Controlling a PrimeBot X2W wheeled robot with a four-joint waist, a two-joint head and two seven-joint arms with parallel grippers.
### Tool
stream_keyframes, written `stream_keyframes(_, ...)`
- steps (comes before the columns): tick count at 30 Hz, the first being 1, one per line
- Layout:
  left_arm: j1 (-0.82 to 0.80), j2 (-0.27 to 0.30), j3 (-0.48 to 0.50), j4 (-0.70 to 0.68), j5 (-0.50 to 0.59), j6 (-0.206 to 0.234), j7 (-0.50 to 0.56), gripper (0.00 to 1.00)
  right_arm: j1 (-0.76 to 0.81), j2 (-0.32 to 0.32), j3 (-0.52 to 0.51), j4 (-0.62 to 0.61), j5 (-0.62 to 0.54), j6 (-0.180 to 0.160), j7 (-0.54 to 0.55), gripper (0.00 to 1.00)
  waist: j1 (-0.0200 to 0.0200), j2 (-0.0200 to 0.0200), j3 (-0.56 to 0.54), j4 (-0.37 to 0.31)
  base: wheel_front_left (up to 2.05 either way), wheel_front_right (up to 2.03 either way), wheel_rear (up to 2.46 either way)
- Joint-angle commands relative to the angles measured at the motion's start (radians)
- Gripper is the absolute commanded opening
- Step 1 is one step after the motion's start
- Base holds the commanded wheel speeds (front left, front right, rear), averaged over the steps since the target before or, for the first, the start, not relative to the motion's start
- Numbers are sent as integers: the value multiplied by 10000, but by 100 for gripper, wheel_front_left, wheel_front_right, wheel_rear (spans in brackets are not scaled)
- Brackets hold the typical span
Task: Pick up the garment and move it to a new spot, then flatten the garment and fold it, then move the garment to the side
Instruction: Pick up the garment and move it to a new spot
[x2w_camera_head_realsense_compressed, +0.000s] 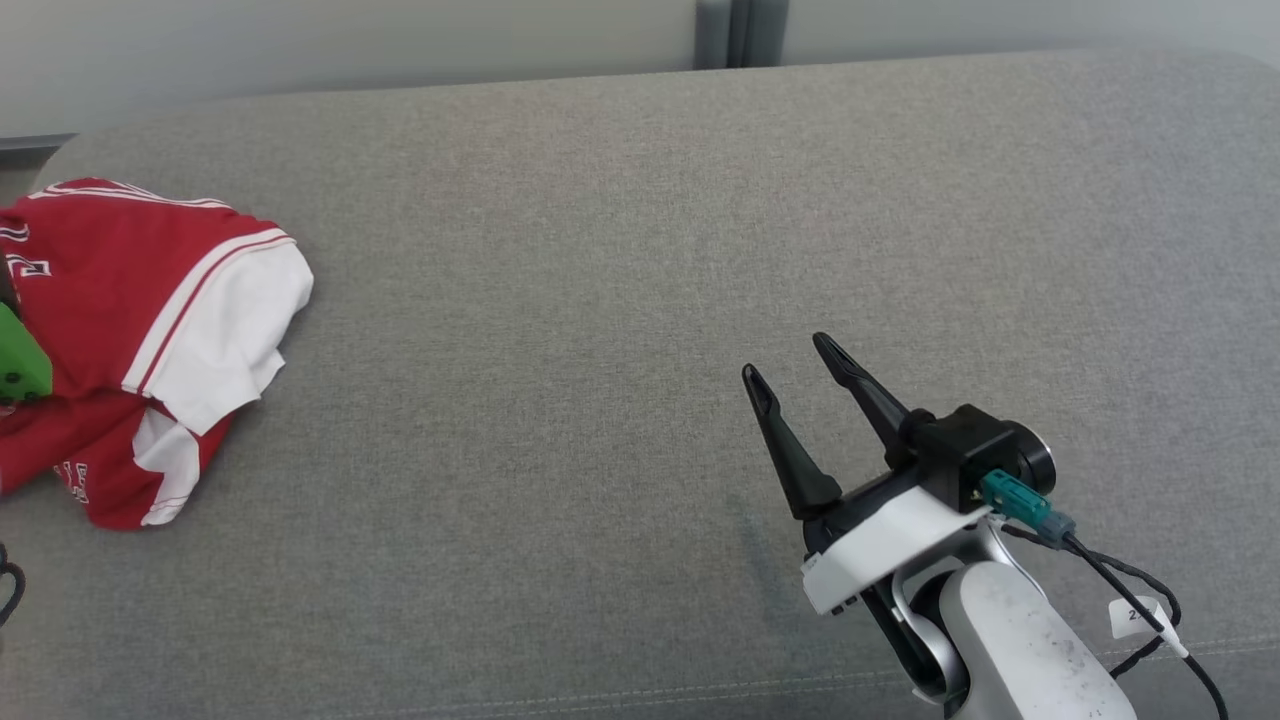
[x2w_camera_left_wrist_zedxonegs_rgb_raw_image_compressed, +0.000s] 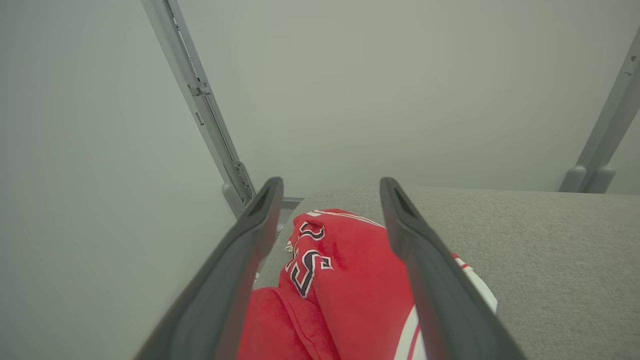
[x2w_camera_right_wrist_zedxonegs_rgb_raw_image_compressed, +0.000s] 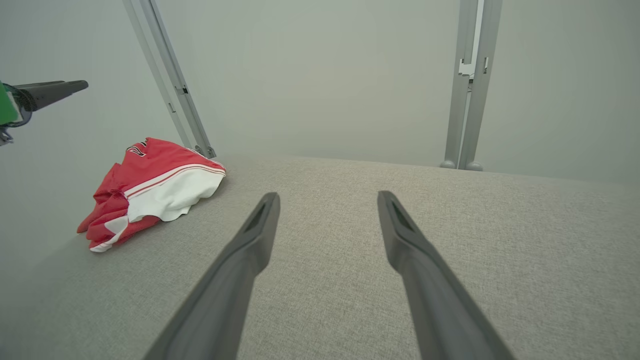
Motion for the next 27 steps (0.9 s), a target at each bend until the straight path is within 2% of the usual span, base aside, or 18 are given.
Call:
stream_keyframes(1,-341,114,-48,361,-67,-65,64,100,-165,-35,-25,-135,-135,1,66,100,0,0,608,-482,0,0,0)
stream_keyframes(12,-1754,520,-245,2681,-277,-172,627,100,-433,-34,-61,-550,-326,1,144,100,0,0,1602,-939,0,0,0)
stream_keyframes(19,-2111,695,-407,3763,-197,-2,1038,100,-528,-34,-125,-702,-463,1,222,100,0,0,1983,-1071,0,0,0)
stream_keyframes(27,-2330,570,-510,4410,-307,449,2167,100,-550,-32,-146,-828,-634,1,360,100,0,0,2205,-999,0,0,0)
